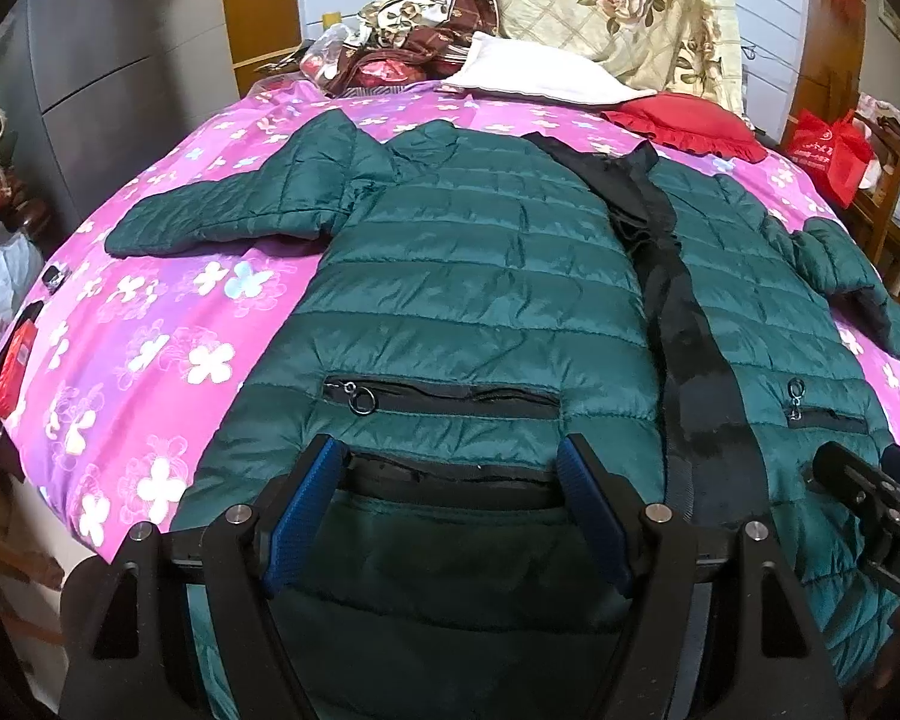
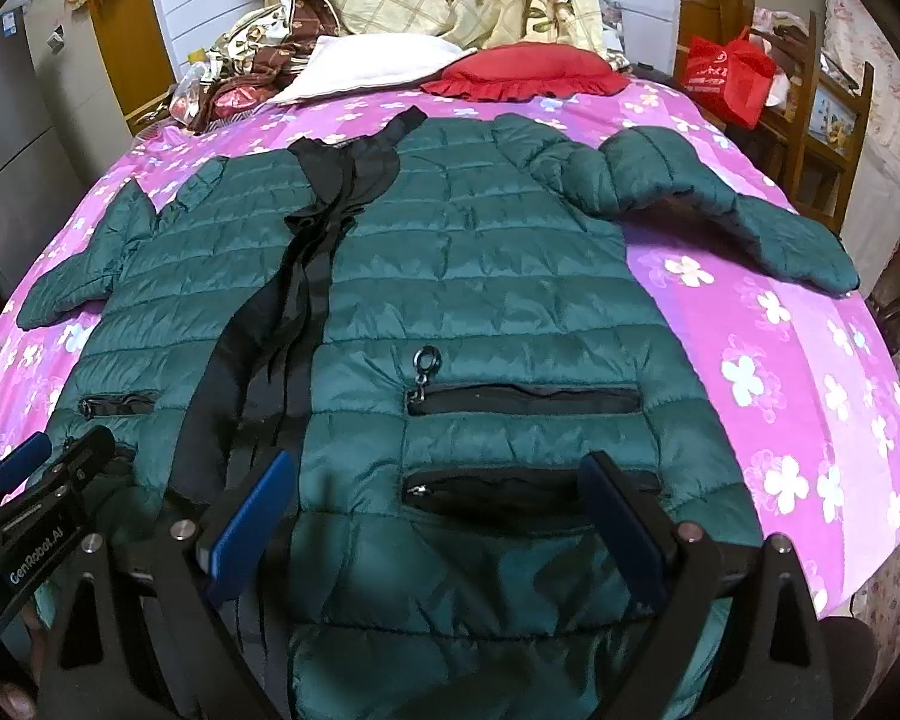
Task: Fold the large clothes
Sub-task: 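Position both grippers over the green jacket's hem near the pockets, then grasp the jacket's side edge with the left gripper and lift it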
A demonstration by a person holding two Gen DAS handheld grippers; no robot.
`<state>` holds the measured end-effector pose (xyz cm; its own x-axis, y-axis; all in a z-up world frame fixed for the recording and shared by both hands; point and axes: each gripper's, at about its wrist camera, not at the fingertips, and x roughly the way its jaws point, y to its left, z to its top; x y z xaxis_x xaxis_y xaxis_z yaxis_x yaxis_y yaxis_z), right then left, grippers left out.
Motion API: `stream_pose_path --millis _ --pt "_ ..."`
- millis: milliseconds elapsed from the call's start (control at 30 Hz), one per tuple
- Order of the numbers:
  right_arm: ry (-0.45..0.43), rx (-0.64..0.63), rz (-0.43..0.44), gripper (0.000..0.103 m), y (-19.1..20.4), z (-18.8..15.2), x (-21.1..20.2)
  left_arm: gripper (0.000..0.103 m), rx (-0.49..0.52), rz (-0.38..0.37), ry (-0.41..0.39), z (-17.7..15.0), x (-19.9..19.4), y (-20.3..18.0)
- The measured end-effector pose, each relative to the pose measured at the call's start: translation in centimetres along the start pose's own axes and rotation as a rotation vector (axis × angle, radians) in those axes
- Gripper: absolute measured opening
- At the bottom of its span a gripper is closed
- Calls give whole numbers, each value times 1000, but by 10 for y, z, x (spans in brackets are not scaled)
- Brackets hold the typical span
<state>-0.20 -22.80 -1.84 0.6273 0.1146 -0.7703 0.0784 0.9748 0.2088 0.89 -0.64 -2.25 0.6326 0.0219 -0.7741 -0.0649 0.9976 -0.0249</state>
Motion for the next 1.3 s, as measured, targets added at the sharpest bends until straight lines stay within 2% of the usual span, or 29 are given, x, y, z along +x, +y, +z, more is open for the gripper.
stream_pose_path --millis 900,1300 --pt "34 -50 -18 97 18 19 12 51 -45 -21 14 19 8 11" --pt "36 -38 -13 97 20 41 27 51 -47 -35 34 47 24 15"
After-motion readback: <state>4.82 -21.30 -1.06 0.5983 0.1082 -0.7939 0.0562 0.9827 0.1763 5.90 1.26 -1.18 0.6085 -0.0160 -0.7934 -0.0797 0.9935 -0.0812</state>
